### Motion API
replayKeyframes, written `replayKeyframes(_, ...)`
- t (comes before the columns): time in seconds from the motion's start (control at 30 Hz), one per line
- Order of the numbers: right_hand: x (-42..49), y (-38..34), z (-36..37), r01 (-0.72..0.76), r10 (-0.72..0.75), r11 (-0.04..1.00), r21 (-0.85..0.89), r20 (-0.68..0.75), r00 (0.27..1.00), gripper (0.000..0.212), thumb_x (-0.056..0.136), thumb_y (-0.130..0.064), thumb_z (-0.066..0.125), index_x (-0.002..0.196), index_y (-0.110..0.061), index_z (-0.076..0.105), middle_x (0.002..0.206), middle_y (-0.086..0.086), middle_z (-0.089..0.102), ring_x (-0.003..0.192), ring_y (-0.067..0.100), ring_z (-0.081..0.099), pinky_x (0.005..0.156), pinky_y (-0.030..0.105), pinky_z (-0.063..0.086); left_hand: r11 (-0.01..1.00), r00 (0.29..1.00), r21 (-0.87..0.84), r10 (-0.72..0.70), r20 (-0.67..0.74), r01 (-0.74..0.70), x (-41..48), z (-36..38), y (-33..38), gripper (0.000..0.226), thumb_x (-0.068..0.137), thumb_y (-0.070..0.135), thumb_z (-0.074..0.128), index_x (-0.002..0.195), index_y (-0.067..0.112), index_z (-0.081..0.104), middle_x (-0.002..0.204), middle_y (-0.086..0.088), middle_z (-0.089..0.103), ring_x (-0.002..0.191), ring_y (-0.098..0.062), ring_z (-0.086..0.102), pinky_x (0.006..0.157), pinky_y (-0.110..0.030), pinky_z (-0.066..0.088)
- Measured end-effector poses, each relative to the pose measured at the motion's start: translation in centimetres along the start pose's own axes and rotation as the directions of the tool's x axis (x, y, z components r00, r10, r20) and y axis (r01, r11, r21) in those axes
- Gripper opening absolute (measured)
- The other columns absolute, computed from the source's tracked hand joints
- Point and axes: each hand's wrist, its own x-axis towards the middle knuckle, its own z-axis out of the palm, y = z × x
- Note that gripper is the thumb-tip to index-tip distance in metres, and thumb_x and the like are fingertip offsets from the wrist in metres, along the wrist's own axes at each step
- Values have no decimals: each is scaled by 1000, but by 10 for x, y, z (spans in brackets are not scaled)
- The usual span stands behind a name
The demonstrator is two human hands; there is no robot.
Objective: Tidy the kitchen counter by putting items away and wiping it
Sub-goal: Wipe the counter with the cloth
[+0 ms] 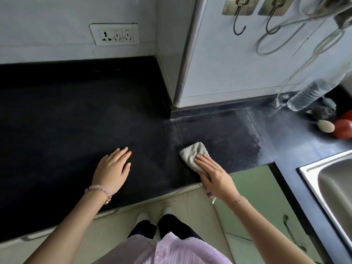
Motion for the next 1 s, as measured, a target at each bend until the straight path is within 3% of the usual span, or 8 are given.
replayKeyframes(0.1,3,41,-27,-227,226,974,-11,-64,972,41,93,-25,49,134,-22,51,143,-9,44,139,7,28,116,26,22,996,996,89,25,-83,-18,7,3,8,30,84,9,69,109,-3,81,117,-24,78,106,-48,75,81,-64,62)
replayKeyframes(0.2,19,68,-45,-427,426,904,5,-63,902,45,95,-28,45,140,-26,41,150,-12,33,143,9,20,115,24,17,997,997,78,23,-80,-17,13,1,25,30,82,1,75,110,-8,79,115,-28,77,105,-51,74,81,-65,62)
replayKeyframes(0.37,47,89,-56,-515,517,856,45,-54,854,45,96,-36,37,142,-31,35,154,-12,26,145,10,14,116,34,21,996,997,64,59,-57,-55,24,8,44,37,79,-2,85,114,-9,77,120,-27,76,111,-49,73,84,-64,61)
replayKeyframes(0.53,70,110,-64,-474,475,880,30,-37,879,47,96,-37,39,142,-28,35,153,-10,27,145,12,14,117,35,22,984,996,159,84,12,-85,27,14,48,56,88,29,40,112,0,81,120,-21,78,108,-42,76,82,-60,64)
replayKeyframes(0.67,96,133,-76,-356,358,933,-54,43,933,48,95,-30,43,142,-22,36,153,-5,30,144,13,17,117,29,18,989,999,147,23,27,-27,25,13,48,51,89,30,45,116,3,80,125,-18,77,112,-40,75,87,-58,63)
replayKeyframes(0.8,117,144,-86,-295,301,953,-68,90,949,49,95,-23,45,142,-18,35,153,-3,30,145,14,15,115,26,15,996,1000,89,-28,-4,28,28,18,45,42,84,6,85,125,4,76,137,-18,71,125,-41,68,99,-60,56)
replayKeyframes(0.9,122,143,-91,-318,322,947,-52,130,938,53,94,-27,47,144,-19,32,155,-5,25,145,12,11,116,27,13,999,999,-10,-38,0,38,29,15,47,48,103,16,62,151,13,55,165,-6,43,155,-27,38,128,-48,31)
replayKeyframes(1.0,112,131,-95,-339,343,939,-52,145,928,59,90,-30,52,145,-20,31,155,-4,24,145,13,11,119,34,14,997,999,-68,-38,29,40,29,14,45,51,109,23,50,159,18,42,171,2,28,161,-19,22,134,-40,18)
